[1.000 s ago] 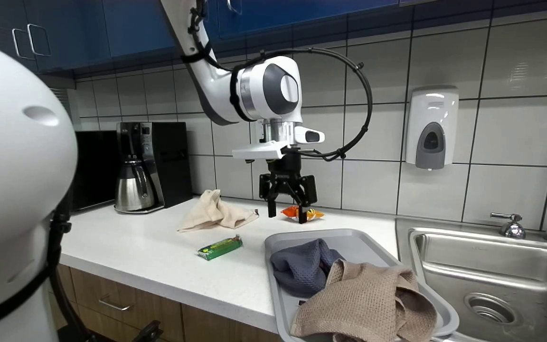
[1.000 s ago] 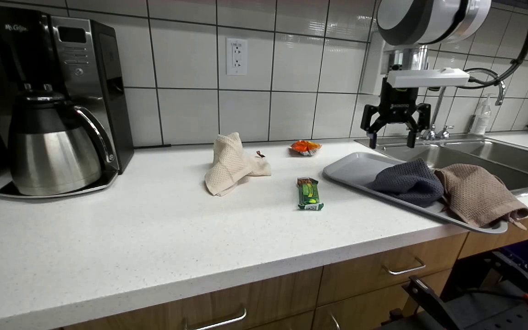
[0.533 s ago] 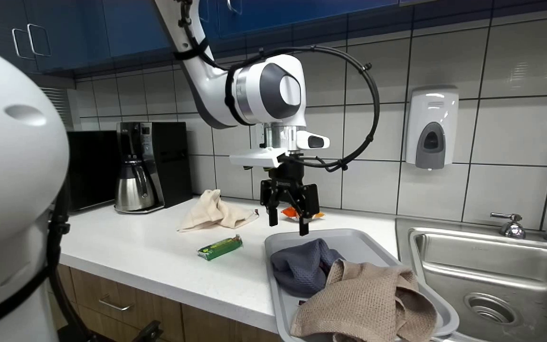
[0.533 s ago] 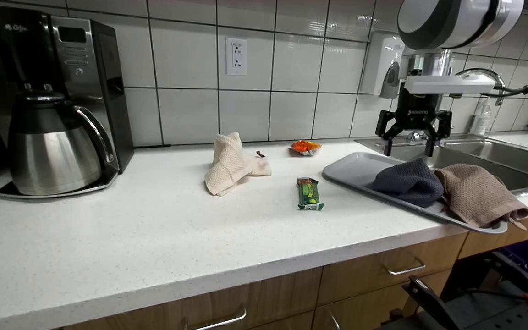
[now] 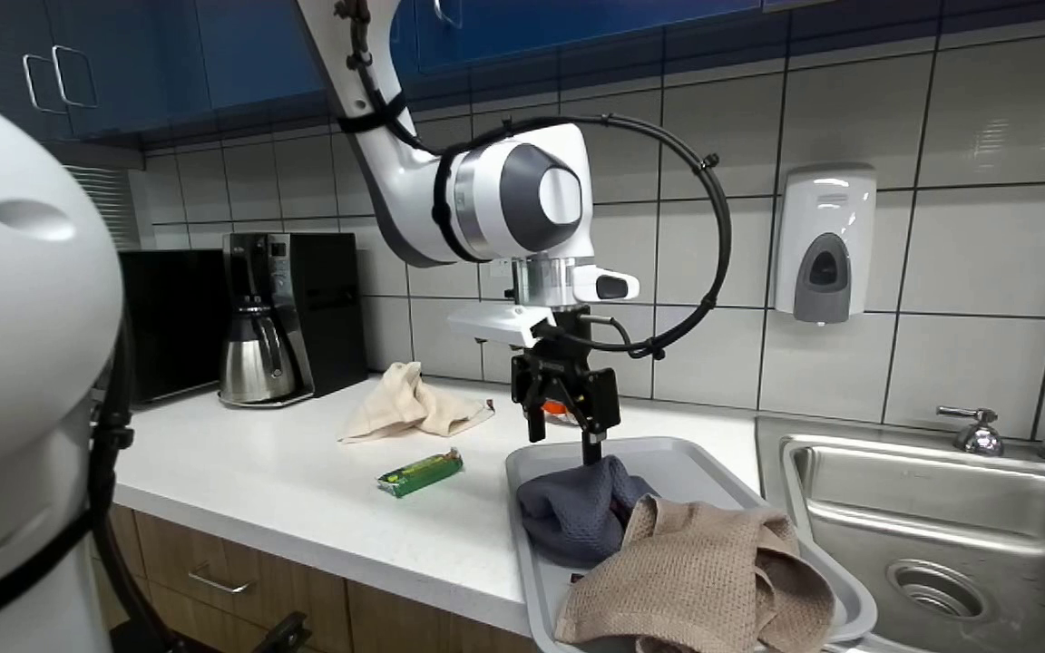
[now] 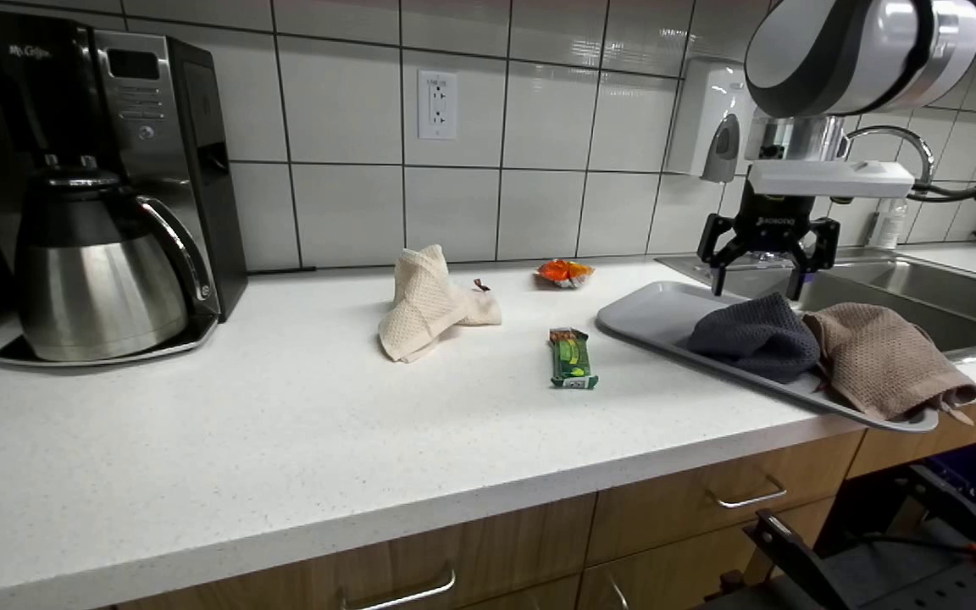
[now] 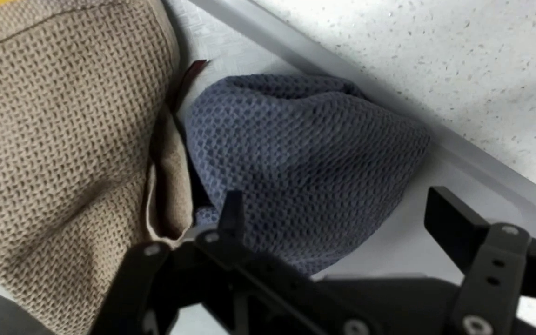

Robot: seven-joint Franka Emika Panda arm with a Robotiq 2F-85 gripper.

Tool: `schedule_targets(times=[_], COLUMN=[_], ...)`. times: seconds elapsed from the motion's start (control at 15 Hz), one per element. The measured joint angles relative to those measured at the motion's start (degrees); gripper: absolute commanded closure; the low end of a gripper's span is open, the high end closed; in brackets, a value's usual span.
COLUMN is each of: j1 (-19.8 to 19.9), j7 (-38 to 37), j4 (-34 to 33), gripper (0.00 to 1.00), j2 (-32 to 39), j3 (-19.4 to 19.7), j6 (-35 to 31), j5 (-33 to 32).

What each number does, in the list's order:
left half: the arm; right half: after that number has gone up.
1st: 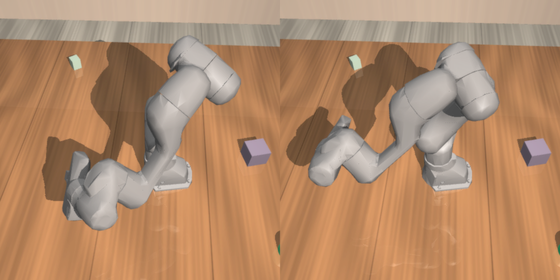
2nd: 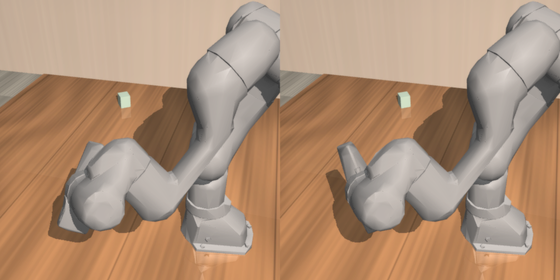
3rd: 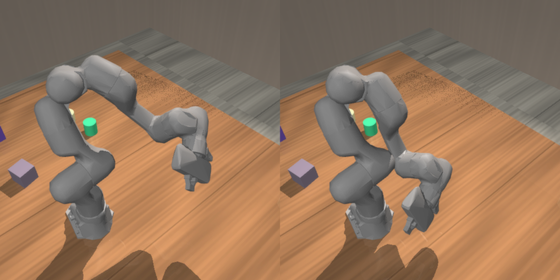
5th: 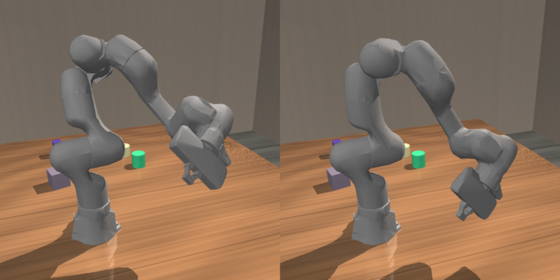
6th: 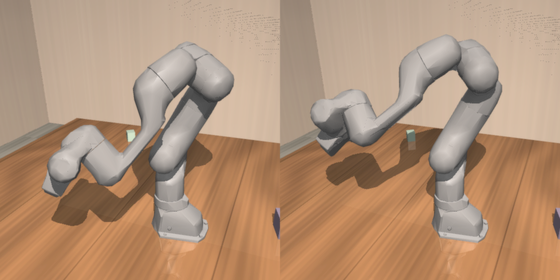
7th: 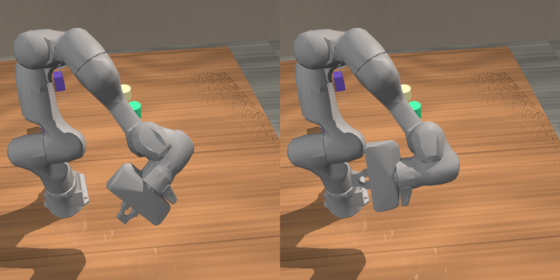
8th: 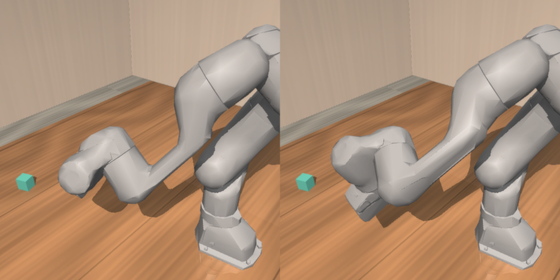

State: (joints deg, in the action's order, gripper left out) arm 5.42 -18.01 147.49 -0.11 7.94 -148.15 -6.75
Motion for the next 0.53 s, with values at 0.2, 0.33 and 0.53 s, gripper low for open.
schedule_targets(times=[0.2, 0.33, 0.53], j1=[0.0, 0.0, 0.0], j7=[-1.4, -2.5, -4.0], j4=[0.3, 0.3, 0.3], gripper=[0.0, 0.0, 0.0], j2=[1.4, 2.6, 4.7], j3=[0.5, 0.9, 1.6], j6=[-2.1, -3.1, -4.7], j5=[-0.5, -1.1, -2.3])
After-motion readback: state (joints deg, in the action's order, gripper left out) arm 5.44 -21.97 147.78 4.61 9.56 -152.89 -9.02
